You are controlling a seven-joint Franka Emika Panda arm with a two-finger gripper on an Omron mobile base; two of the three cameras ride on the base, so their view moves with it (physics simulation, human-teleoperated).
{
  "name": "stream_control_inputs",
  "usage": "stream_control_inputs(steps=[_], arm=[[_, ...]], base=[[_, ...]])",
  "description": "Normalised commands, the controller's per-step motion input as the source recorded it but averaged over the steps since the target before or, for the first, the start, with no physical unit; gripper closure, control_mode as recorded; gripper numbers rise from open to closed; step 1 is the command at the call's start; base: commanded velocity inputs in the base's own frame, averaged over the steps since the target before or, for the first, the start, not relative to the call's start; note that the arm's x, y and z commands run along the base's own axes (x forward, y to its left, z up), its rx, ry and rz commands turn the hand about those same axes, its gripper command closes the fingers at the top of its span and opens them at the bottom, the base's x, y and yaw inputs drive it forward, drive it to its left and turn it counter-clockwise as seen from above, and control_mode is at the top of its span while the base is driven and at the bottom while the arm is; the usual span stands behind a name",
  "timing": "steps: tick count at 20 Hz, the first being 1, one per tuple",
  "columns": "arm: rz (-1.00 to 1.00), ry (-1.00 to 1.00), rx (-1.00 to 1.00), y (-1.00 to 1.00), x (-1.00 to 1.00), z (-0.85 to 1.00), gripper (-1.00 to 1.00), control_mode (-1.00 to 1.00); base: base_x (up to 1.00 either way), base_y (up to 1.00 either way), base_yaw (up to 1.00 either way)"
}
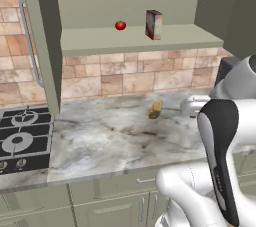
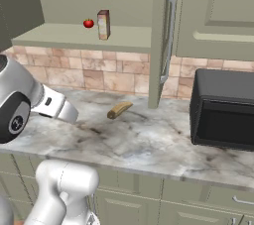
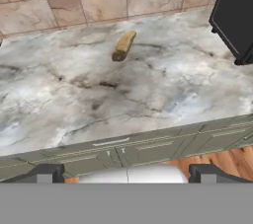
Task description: Pick the boxed food and cereal from the counter and place them in the cabinets closest to them.
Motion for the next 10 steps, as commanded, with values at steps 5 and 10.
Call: stream_control_inputs(steps=[5, 10], arm=[[0.01, 0.06, 0.01, 0.0, -0.03, -0.06, -1.0, -1.0], [0.0, 0.0, 0.0, 0.0, -0.04, -0.01, -1.0, -1.0]], base=[[0.0, 0.0, 0.0], [0.0, 0.0, 0.0]])
